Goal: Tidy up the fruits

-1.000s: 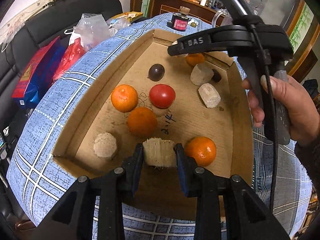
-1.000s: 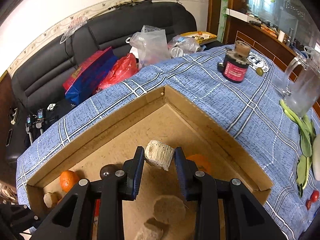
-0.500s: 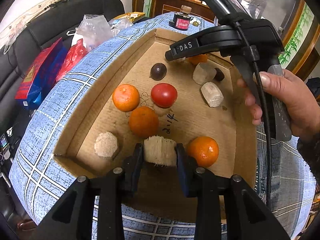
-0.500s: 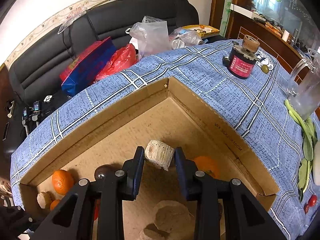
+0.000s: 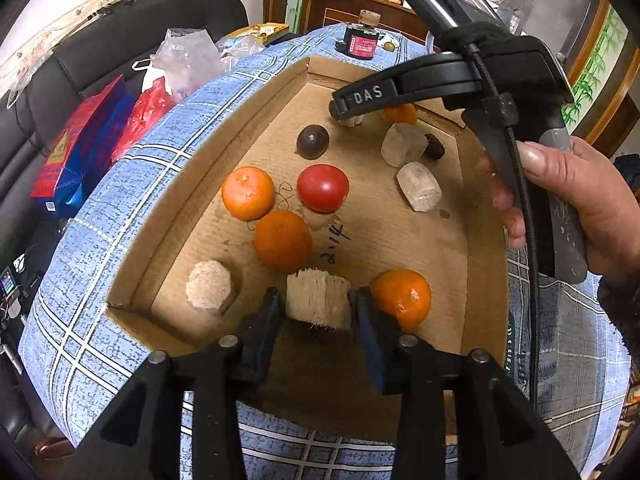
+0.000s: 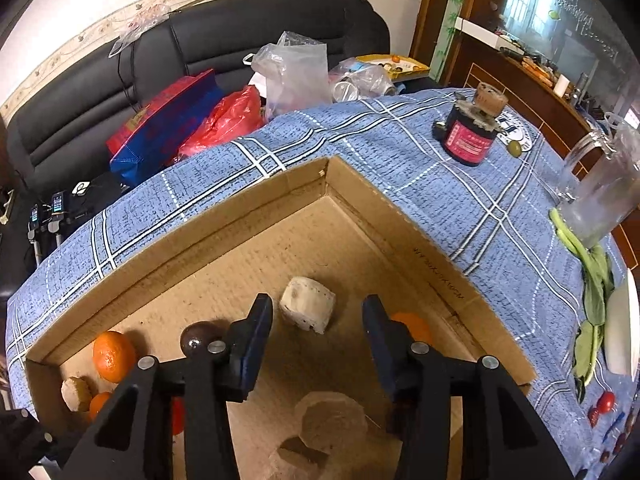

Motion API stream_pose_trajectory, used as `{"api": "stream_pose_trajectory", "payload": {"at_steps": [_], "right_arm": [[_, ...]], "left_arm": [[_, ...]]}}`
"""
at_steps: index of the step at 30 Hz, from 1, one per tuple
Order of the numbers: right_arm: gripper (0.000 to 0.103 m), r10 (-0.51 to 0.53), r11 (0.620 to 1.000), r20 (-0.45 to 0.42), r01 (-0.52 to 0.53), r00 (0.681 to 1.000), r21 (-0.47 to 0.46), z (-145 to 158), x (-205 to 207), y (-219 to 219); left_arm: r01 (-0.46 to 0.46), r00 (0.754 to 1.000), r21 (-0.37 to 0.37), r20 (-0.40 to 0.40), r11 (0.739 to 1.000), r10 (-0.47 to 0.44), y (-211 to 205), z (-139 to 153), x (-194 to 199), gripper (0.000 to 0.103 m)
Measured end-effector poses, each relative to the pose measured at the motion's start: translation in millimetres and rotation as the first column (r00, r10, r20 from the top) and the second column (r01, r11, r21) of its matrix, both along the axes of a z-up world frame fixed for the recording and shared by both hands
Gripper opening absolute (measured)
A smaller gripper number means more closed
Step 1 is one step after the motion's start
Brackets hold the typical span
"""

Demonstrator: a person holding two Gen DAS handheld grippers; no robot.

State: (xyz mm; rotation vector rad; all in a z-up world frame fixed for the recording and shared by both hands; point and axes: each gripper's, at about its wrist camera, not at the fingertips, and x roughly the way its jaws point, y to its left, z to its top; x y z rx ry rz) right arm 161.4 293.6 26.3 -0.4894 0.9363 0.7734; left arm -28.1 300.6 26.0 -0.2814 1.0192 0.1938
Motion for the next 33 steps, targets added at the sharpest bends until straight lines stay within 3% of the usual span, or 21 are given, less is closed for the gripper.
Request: {"api": "stream_pose_trajectory", "payload": {"at_steps": [16,26,27,30,33], "right_arm": [[0.051,-0.066,0.997,0.016,0.065,0.998,0.028,21,-22,-46],[0.051,-0.108,0.992,0.013,0.107,0.994,0.072,39,-71,-96],[0.054,-0.113,0.991,0.016,0.111,0.994,0.075,41,-79,-102],[0.075,-0.151,0.986,0.028,0.148,0.988,0.08,47,-101,-122],[0.08,-0.185,0.98,0.046,0.18,0.982,0.087,52,-124,-144]], "left_arm": [[-0.03,0.999,0.017,0.027,0.999,0.029,1,16,-11,0.055],[-0.054,0.996,0.035,0.07,0.998,0.052,-6,33,-22,0.061],[-0.059,0.996,0.036,0.072,0.998,0.056,-7,34,-23,0.062],[-0.085,0.993,0.047,0.084,0.995,0.081,-7,39,-30,0.068],[-0.12,0.988,0.063,0.105,0.991,0.113,-6,45,-39,0.075]]}}
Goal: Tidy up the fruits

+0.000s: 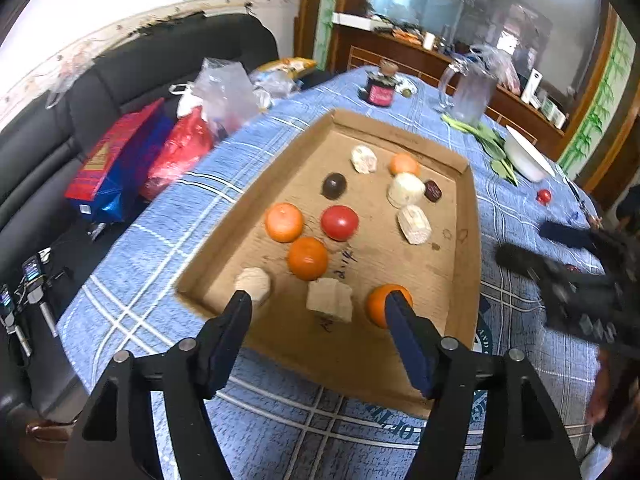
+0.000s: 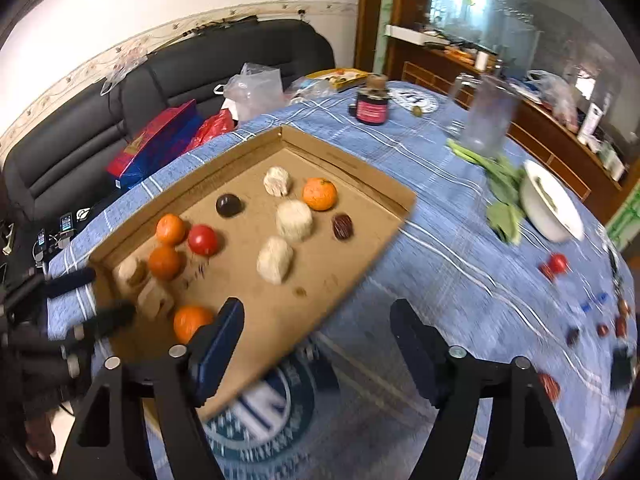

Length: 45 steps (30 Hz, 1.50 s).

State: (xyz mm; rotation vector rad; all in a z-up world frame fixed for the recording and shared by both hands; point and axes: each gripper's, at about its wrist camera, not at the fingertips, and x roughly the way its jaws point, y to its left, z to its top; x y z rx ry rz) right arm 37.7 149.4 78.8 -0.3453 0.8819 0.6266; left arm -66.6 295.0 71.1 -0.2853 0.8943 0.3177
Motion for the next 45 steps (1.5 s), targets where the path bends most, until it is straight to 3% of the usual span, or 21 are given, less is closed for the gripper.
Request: {"api": "stream_pose_trajectory", "payload": {"at_steps": [4,8,15,19,24,32,39,45], "right_arm": [[0.087,-0.036,0.999,-0.006,0.036,0.999,-0.023,-1,-20,-18],[0.087,-0.042,0.999,-0.046,0.041,0.998,-0.029,-8,-39,-32],[0.09,-0.049,0.997,-0.005,0.049,0.999,-0.06,-9,-66,-44],[0.091,-0.053,0.996,0.03,0.055,0.998,-0.067,-5,-75,-48],[0.091,-0.039,0.996,0.053,0.043,0.998,-0.077,-3,-82,-50],[0.091,-0.033,0.997,0.038,0.036,0.999,-0.075,-5,-82,-54],[0.091,-0.024,0.997,0.032,0.026,0.999,-0.076,-6,-84,-49],[0.091,-0.005,0.996,0.052,0.01,0.999,-0.092,-5,-89,-43]], "left_arm": [[-0.044,0.999,0.031,0.011,0.999,0.043,-1,5,-12,0.078],[-0.081,0.997,0.058,0.018,0.995,0.08,-5,8,-25,0.079],[-0.099,0.995,0.135,0.045,0.986,0.094,-24,17,-48,0.096],[-0.08,0.997,0.15,0.028,0.985,0.077,-37,17,-54,0.097],[-0.057,0.998,0.091,-0.008,0.994,0.058,-41,12,-58,0.097],[-0.082,0.993,0.169,-0.074,0.982,0.096,-51,16,-62,0.097],[-0.183,0.982,0.263,-0.002,0.947,0.191,-54,25,-78,0.097],[-0.169,0.984,0.21,-0.015,0.963,0.176,-47,22,-79,0.097]]}}
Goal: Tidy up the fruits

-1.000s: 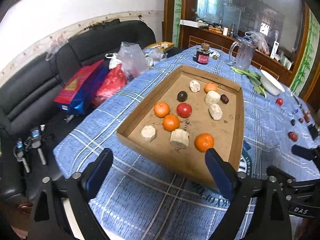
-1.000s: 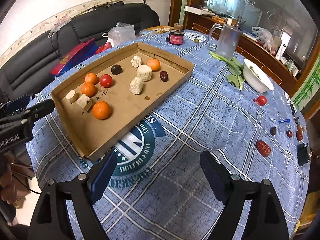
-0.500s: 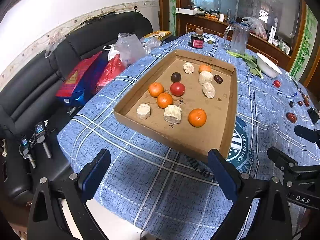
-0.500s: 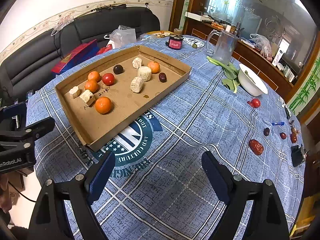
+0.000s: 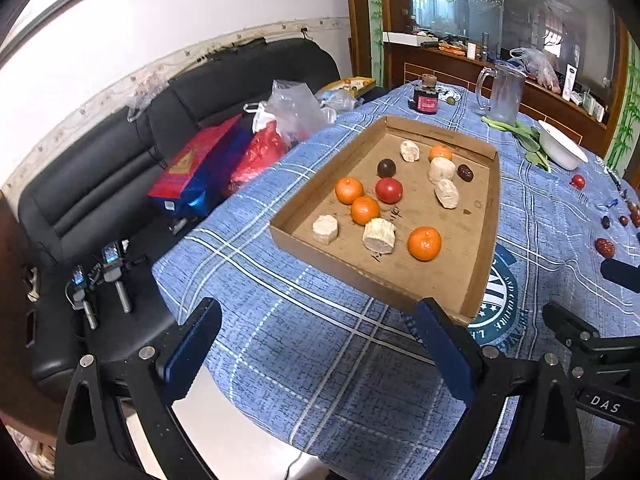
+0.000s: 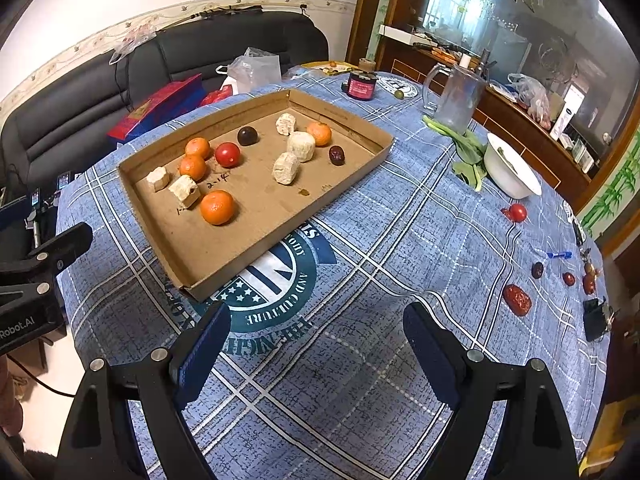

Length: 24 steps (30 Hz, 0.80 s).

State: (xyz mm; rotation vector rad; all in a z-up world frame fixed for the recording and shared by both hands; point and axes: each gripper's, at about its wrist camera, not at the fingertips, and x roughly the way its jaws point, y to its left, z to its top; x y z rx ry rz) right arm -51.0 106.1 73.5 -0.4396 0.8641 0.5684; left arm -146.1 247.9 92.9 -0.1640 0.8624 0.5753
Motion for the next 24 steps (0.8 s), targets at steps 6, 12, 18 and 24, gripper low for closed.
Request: {"api": "stream_pose_trajectory", "payload": {"at_steps": [6,12,18,24], "right_arm": [[0.091,-0.01,1.0,-0.006,0.01,1.0,0.002,0,1,0],[0.091,-0.015,1.0,-0.013,0.015,1.0,0.004,-1,2,-1],[0.091,-0.015,1.0,-0.015,0.015,1.0,0.0,-1,4,-1],[0.091,-0.017,1.0,-0.015,0.017,1.0,0.0,-2,7,0]], "left_arm": [[-0.014,1.0,-0.051,-0.001,0.999,0.014,7,-3,-2,0.097],[0.0,1.0,-0.08,-0.009,0.997,-0.001,7,-6,0,0.097],[0.031,0.999,-0.123,-0.016,0.992,-0.033,8,-10,4,0.097],[0.024,1.0,-0.132,-0.015,0.991,-0.027,13,-11,3,0.097]]}}
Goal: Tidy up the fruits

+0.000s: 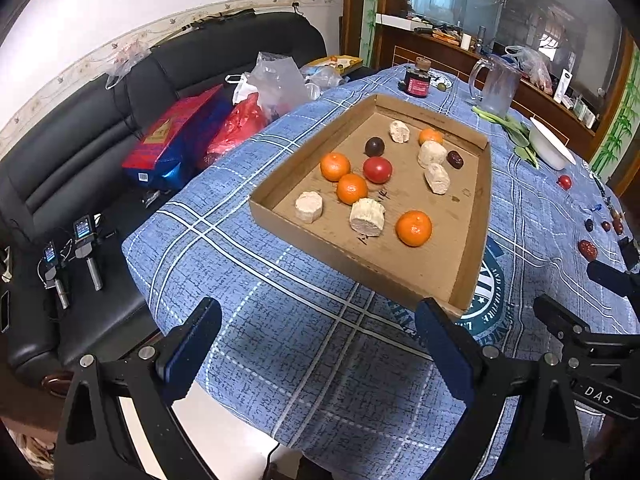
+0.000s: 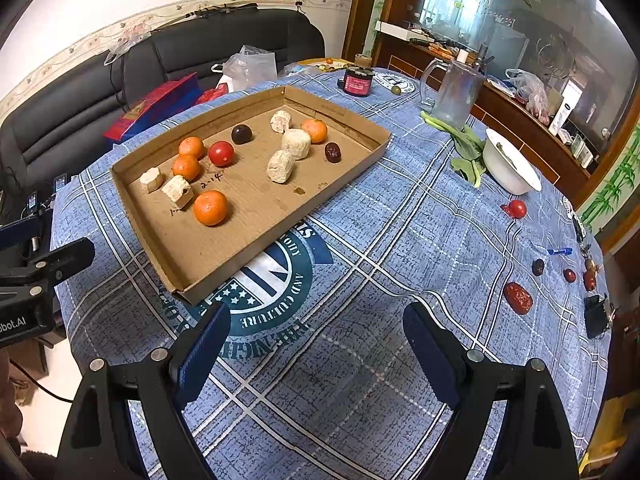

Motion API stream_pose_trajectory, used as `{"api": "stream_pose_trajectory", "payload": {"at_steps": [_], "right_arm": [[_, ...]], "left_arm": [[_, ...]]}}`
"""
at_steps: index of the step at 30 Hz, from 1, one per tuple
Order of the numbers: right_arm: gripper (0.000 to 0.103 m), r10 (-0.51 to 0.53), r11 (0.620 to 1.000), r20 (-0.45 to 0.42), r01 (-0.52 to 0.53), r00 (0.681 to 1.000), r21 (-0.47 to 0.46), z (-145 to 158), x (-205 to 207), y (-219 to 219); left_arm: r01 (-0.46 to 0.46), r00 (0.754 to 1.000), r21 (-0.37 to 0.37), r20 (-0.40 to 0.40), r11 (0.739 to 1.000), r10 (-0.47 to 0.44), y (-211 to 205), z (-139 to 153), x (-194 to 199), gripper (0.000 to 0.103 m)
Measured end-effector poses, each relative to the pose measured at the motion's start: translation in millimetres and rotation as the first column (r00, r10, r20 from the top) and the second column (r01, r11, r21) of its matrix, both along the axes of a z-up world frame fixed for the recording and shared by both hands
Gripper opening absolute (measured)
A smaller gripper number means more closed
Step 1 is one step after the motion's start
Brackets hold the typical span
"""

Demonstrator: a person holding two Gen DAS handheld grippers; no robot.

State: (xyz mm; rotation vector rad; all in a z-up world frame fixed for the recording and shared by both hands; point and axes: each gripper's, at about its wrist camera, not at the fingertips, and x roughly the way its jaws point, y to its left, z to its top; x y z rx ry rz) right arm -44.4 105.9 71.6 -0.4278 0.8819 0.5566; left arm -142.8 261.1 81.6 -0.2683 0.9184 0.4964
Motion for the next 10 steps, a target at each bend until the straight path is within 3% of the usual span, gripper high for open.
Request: {"api": "stream_pose_trajectory", "payload": {"at_steps": [10], "right_arm": [[0.091,0.002,1.0,-0.007,-0.002,1.0,-0.002,-2.8,2.8,2.2]], "left_arm": [[0.026,1.0,0.005,-0.017,1.0,-0.026,-1.8,-1.4,5.2,0.097]]}}
